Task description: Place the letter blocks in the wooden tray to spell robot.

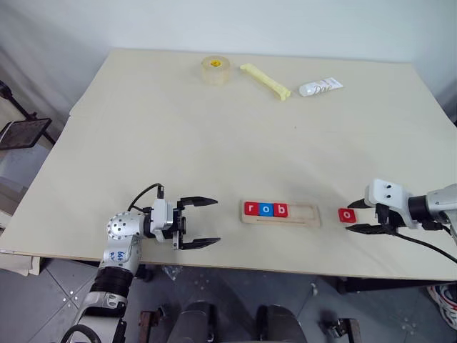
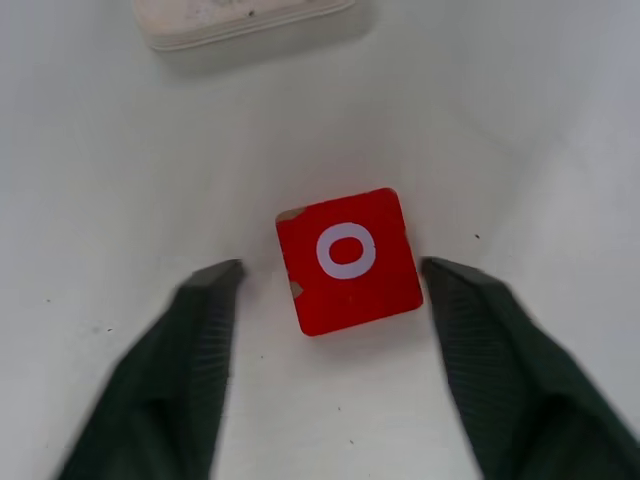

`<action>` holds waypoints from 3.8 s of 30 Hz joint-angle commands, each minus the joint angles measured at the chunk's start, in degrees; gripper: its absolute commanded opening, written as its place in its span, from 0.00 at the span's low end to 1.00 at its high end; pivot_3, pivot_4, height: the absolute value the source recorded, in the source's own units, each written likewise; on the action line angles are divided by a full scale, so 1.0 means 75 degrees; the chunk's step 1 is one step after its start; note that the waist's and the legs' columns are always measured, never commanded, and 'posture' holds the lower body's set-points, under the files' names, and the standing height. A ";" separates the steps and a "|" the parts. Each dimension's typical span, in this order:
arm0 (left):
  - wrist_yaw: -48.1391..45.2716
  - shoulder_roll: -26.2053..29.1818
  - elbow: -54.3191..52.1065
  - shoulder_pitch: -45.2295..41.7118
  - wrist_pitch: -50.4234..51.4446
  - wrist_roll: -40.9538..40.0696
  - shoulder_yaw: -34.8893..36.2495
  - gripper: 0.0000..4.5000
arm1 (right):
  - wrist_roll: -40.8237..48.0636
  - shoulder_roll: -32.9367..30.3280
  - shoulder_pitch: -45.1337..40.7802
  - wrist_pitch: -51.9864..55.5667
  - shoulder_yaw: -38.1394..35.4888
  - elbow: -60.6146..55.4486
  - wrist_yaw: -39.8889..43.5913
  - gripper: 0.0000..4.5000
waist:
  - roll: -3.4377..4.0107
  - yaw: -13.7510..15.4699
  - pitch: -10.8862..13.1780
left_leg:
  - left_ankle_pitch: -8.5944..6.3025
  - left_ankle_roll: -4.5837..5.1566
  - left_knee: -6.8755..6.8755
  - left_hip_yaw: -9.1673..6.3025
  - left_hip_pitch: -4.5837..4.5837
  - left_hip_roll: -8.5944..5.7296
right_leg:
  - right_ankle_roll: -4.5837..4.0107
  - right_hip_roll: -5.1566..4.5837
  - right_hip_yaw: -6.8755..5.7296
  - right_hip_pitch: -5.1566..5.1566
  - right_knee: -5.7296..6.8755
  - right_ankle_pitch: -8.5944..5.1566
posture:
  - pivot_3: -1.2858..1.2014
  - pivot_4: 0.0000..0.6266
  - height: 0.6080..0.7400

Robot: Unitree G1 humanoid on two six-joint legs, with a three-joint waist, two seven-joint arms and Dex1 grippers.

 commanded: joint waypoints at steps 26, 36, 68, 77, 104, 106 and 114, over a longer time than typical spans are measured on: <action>-0.0618 0.0082 0.0508 -0.0502 -0.0180 -0.0103 0.0065 1.00 | 0.0667 0.0597 -0.0806 0.4270 0.0670 -0.4174 -0.0569 0.32 | 0.0004 0.0020 0.0002 | -0.0001 -0.0002 -0.0002 -0.0011 -0.0015 -0.0006 | 0.0000 -0.0002 -0.0001 -0.0021 0.0004 0.0000 | 0.52 0.24 1.00; -0.0557 0.0241 0.0243 -0.0484 -0.0095 -0.0133 0.0140 1.00 | 0.0379 0.0739 -0.1269 0.4089 0.1217 -0.3882 -0.0448 0.32 | 0.0003 0.0028 0.0002 | -0.0002 -0.0002 -0.0002 -0.0017 -0.0015 -0.0010 | 0.0000 -0.0002 -0.0001 -0.0021 0.0008 0.0000 | 0.52 0.24 1.00; -0.0228 0.0074 0.0087 -0.0504 0.0028 -0.0053 -0.0015 1.00 | 0.0743 0.0412 -0.0553 0.4365 0.0147 -0.4326 -0.0551 0.99 | 0.0002 0.0049 0.0003 | -0.0002 -0.0002 -0.0005 -0.0020 -0.0016 -0.0009 | 0.0000 -0.0002 -0.0003 -0.0023 0.0014 0.0000 | 0.52 0.24 1.00; -0.0322 0.0075 0.0197 -0.0492 0.0034 -0.0077 -0.0018 1.00 | 0.1410 0.0772 0.2031 0.4590 -0.3455 -0.4426 -0.1991 0.99 | 0.0000 0.0101 0.0003 | -0.0003 -0.0001 -0.0009 -0.0033 -0.0018 -0.0015 | 0.0002 -0.0004 -0.0006 -0.0017 0.0016 0.0001 | 0.52 0.24 1.00; -0.0937 -0.0127 0.1139 -0.1239 -0.0104 -0.0018 -0.0016 1.00 | 0.2093 0.3027 0.3088 0.3929 -0.5629 -0.3332 -0.5389 0.99 | 0.0006 -0.0016 0.0000 | 0.0002 -0.0004 -0.0017 0.0010 0.0003 -0.0006 | 0.0004 0.0000 0.0015 -0.0017 0.0014 0.0003 | 0.52 0.24 1.00; -0.0918 -0.0098 0.1050 -0.1149 -0.0111 -0.0028 -0.0001 1.00 | 0.1910 0.3055 0.2530 0.3741 -0.5359 -0.2657 -0.5687 0.99 | 0.0007 -0.0026 -0.0001 | 0.0004 0.0000 -0.0015 0.0011 0.0002 -0.0012 | 0.0004 -0.0003 0.0018 -0.0016 0.0016 0.0003 | 0.52 0.24 1.00; -0.0760 0.0080 0.0580 -0.0686 -0.0044 -0.0073 0.0074 1.00 | 0.1617 0.3004 0.1562 0.2916 -0.4597 -0.0981 -0.5893 0.99 | 0.0013 0.0032 -0.0001 | 0.0004 0.0002 -0.0026 -0.0006 -0.0003 -0.0014 | 0.0005 -0.0005 0.0009 -0.0024 0.0025 0.0003 | 0.52 0.24 1.00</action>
